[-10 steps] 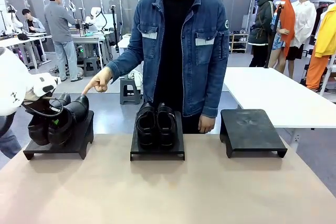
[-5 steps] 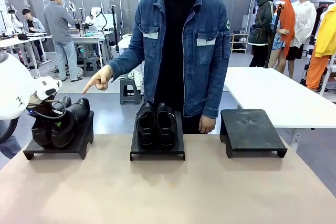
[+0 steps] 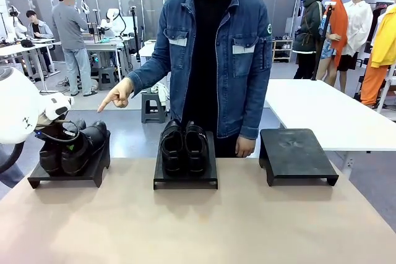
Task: Place the shoes on the stand as instructed by the person.
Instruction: Pick up another pair of Shoes and place it on the Shoes Stand indicated by the person.
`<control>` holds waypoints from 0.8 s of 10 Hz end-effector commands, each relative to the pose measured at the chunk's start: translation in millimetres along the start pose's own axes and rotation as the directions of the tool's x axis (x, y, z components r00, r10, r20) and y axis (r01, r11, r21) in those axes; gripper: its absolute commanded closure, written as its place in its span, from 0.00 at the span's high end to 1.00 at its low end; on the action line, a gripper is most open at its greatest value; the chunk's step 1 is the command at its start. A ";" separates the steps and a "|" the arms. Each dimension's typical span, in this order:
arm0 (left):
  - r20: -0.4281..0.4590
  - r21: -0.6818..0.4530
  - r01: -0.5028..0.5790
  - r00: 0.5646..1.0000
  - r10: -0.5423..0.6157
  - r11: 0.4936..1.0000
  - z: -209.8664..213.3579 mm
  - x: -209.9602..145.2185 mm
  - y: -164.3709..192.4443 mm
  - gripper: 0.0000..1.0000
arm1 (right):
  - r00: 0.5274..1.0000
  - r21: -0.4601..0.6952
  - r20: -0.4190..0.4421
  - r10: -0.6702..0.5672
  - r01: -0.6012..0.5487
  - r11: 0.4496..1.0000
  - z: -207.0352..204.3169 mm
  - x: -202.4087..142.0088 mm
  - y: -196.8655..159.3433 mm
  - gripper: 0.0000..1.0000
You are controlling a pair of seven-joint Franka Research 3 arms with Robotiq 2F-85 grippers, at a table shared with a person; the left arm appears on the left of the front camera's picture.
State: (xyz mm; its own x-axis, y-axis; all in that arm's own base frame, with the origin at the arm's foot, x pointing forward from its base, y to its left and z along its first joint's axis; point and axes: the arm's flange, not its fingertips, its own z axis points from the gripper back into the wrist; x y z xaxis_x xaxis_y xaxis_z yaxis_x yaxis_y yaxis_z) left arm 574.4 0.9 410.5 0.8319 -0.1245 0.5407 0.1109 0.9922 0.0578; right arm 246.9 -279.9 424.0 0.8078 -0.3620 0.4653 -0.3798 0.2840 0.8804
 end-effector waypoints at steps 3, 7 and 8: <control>0.021 0.009 -0.010 1.000 0.010 1.000 13.6 3.9 11.2 1.00 | 1.000 0.007 0.003 0.007 -0.007 1.000 0.8 -1.0 1.2 1.00; -0.030 0.003 0.003 1.000 -0.003 1.000 34.1 -1.3 7.1 0.98 | 1.000 0.007 0.003 0.007 -0.007 1.000 0.8 -1.0 1.2 1.00; -0.034 0.005 0.002 0.999 -0.002 1.000 38.8 -3.5 4.5 1.00 | 1.000 0.007 0.003 0.007 -0.007 1.000 0.8 -1.0 1.2 1.00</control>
State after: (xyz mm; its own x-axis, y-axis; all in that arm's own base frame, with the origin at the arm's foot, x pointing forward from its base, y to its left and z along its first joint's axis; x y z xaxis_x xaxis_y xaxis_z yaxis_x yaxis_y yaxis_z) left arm 560.7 7.0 437.2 0.8377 -0.1241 0.5319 0.1081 0.9923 0.0612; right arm 246.9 -279.8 424.0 0.8078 -0.3619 0.4653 -0.3798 0.2840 0.8804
